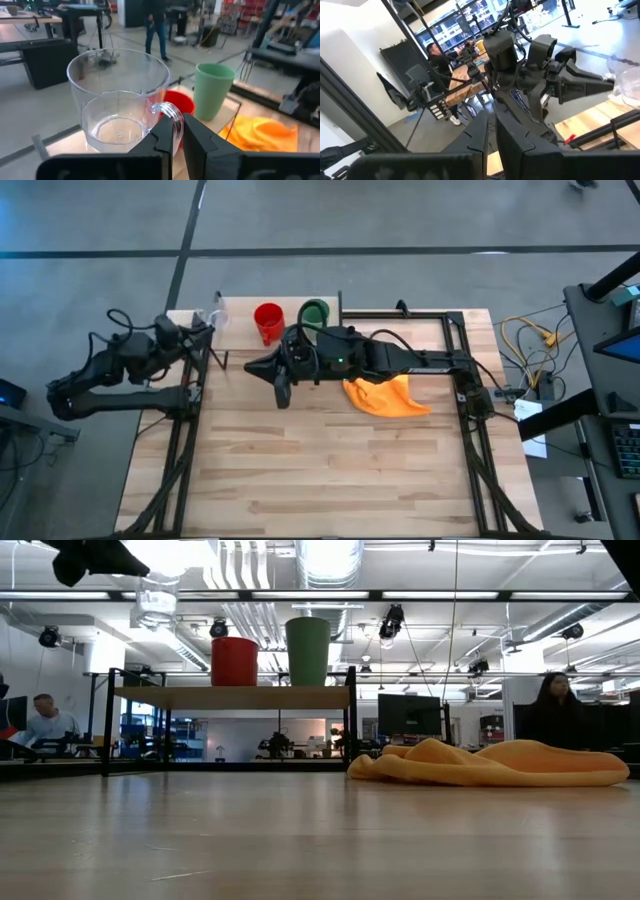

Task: Stack small to large cups/mugs on shelf
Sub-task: Put the transparent mug on the shelf

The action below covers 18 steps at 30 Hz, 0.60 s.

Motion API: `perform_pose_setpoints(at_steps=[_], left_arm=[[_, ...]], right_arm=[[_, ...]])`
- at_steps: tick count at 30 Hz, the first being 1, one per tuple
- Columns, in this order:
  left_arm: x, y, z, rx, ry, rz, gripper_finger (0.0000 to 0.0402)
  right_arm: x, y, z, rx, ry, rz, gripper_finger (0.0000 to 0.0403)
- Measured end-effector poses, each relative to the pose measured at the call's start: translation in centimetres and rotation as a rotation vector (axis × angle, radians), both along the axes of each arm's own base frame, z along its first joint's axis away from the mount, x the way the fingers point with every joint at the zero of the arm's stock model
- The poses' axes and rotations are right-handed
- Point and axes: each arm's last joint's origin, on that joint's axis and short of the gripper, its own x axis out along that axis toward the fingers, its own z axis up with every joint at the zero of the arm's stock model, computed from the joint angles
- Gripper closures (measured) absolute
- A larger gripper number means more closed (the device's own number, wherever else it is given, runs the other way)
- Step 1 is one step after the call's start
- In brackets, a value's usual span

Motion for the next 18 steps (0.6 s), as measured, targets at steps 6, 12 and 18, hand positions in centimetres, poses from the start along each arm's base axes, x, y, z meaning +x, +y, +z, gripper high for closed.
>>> perform_pose_setpoints(at_steps=[6,12,18], left_arm=[[0.2,0.0,-1.5,-0.004,0.025,0.002,0.0398],[0.8,0.1,-3.0,-0.027,0.045,0.009,0.0398],[1.1,0.3,-4.4,-0.018,0.063,0.056,0.0398]], right_arm=[[0.0,0.2,-0.2,-0.002,0.016,0.005,0.0374],[0.0,0.2,-0.2,-0.002,0.023,0.005,0.0374],[0.0,0.2,-0.2,-0.002,0.021,0.005,0.0374]])
